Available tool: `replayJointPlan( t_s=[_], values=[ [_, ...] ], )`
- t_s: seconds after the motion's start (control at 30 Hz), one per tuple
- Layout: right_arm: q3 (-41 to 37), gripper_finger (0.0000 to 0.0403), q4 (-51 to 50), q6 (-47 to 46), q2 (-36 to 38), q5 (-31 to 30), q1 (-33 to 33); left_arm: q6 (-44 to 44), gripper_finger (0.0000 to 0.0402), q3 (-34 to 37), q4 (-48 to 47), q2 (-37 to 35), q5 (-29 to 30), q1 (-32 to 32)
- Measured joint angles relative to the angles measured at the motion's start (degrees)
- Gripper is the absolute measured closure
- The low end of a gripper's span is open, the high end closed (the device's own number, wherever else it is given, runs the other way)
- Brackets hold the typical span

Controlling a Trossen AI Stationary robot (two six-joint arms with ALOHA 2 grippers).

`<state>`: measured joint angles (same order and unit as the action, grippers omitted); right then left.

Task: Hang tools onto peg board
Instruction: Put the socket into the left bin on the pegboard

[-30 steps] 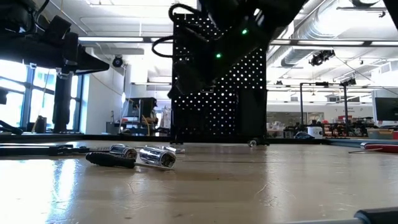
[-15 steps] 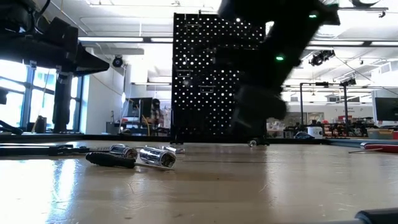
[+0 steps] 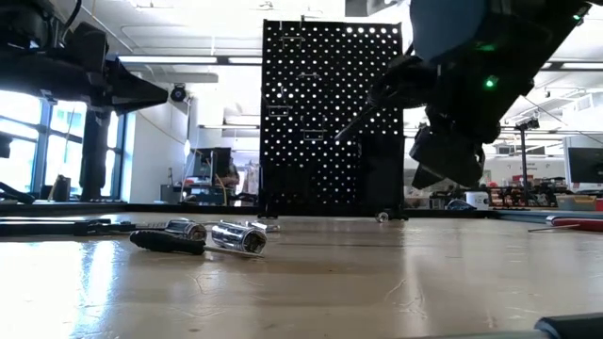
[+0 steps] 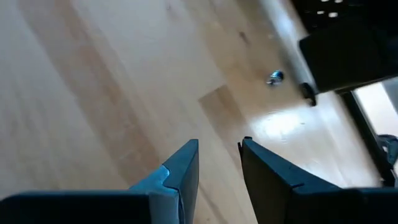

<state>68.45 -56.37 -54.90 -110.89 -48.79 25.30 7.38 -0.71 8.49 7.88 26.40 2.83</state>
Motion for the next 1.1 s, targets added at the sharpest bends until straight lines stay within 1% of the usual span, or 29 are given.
replayJointPlan(
  t_s=[0.1, 0.23, 0.37, 0.43, 0.57, 0.63, 0.77, 0.83, 0.9, 1.0, 1.1],
  values=[
    [0.0, 0.0288, -2.3, -1.9, 0.0, -1.3, -0.5, 0.0, 0.0342, 0.0, -0.5, 0.0, -0.4, 0.0],
    [-3.6, 0.0288, -1.8, -3.7, 0.4, -2.0, -2.0, 0.0, 0.0342, 0.0, -2.2, 0.0, -0.4, 0.0],
    [-11.3, 0.0288, 5.3, -6.5, 3.3, -1.9, -3.3, 0.0, 0.0342, 0.0, -2.6, 0.0, -0.4, 0.0],
    [-15.8, 0.0288, 10.8, -6.8, 5.8, -1.6, -3.3, 0.0, 0.0342, 0.0, -2.6, 0.0, -0.4, 0.0],
    [-25.1, 0.0288, 25.5, -5.5, 13.0, -1.6, -3.2, 0.0, 0.0342, 0.0, -2.7, 0.0, -0.4, 0.0],
    [-30.2, 0.0288, 35.4, -2.2, 17.1, -1.6, -3.1, 0.0, 0.0342, 0.0, -2.6, 0.0, -0.4, 0.0],
    [-40.9, 0.0288, 59.7, 7.8, 24.9, 0.0, -3.5, 0.0, 0.0342, 0.0, -1.9, 0.0, -0.3, 0.0],
    [-45.6, 0.0288, 71.0, 12.1, 27.4, 1.0, -4.7, 0.0, 0.0342, 0.0, -1.3, 0.0, -0.3, 0.0],
    [-49.0, 0.0288, 79.1, 14.8, 28.4, 2.7, -6.5, 0.0, 0.0342, 0.0, -1.1, 0.0, -0.3, 0.0],
    [-50.9, 0.0288, 84.4, 15.9, 28.3, 4.6, -9.3, 0.0, 0.0342, 0.0, -0.9, 0.0, -0.3, 0.0],
    [-50.4, 0.0274, 84.9, 17.5, 27.3, 4.7, -10.9, 0.1, 0.0342, 0.0, -0.9, 0.0, -0.3, 0.0]
  ],
)
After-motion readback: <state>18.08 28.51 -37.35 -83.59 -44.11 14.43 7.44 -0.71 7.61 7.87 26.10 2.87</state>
